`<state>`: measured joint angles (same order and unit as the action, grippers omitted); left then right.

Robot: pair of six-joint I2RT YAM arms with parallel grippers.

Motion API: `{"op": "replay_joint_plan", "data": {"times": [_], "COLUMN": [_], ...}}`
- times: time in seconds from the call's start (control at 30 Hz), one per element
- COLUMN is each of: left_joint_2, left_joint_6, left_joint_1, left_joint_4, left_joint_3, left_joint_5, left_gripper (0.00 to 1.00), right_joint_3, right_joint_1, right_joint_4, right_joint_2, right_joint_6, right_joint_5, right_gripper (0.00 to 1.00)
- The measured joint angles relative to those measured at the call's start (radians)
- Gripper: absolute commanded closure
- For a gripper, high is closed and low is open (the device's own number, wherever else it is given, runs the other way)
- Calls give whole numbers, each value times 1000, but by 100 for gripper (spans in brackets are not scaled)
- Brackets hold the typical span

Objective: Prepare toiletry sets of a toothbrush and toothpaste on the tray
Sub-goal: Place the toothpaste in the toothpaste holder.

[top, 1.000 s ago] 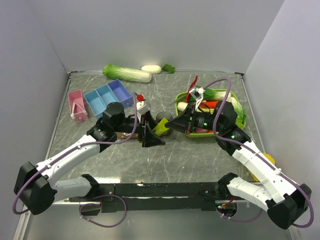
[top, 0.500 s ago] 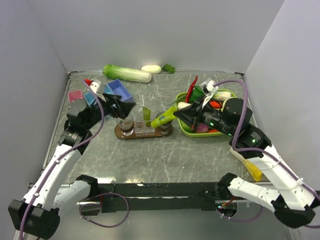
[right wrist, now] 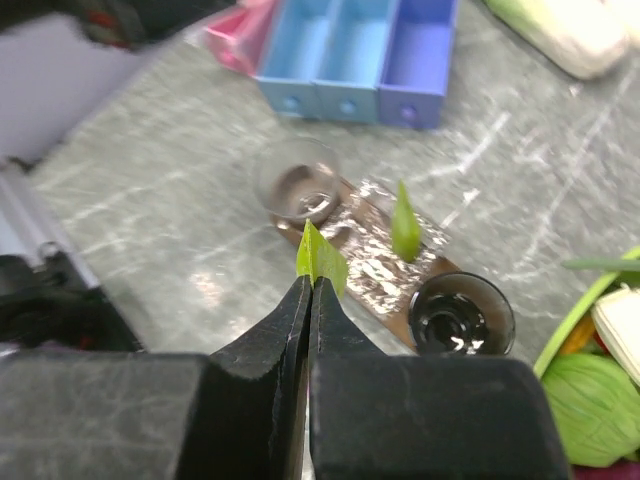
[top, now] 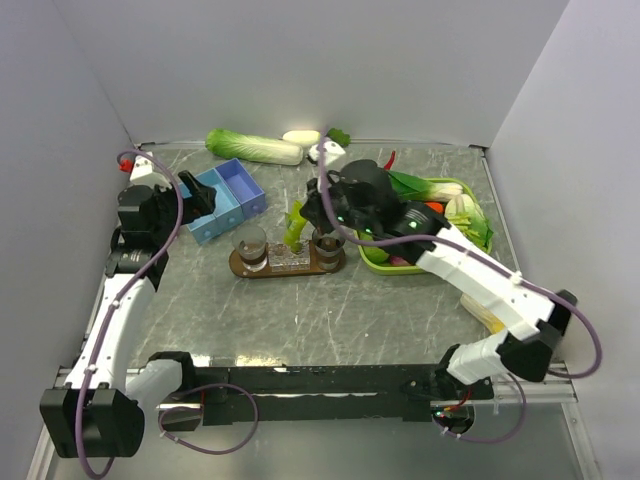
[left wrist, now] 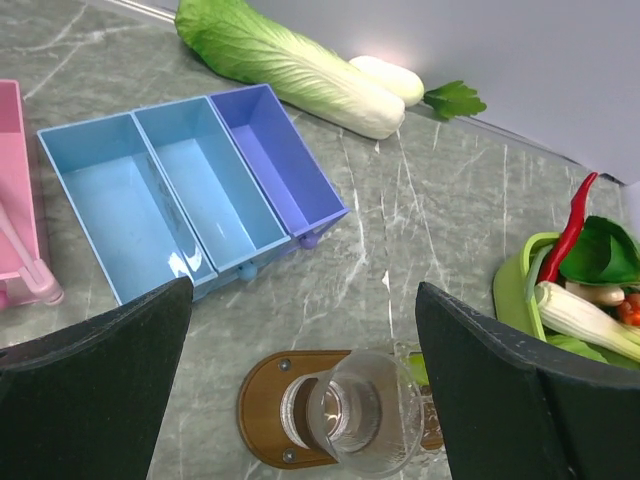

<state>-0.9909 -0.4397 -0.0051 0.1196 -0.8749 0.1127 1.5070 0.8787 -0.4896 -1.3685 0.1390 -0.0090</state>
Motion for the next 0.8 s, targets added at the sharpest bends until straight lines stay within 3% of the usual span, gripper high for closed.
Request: {"op": "replay_joint_plan", "data": {"times": [0.37, 0.8], "left_joint_2": [23, 20], "left_joint_6": [5, 5], "left_joint_1": [0, 27], "left_joint_4": [-1, -1], "left_joint_3": [0, 0], "left_joint_5": [-38, -27], "left_gripper": [3, 3], "right_joint_3": [101, 110], "right_joint_1": [21, 25], "right_joint_4": [33, 81], "right_joint_2": [-166, -303], "right_joint_6": [-38, -104], "right_joint_5": [47, 70], "right_gripper": [100, 100]}}
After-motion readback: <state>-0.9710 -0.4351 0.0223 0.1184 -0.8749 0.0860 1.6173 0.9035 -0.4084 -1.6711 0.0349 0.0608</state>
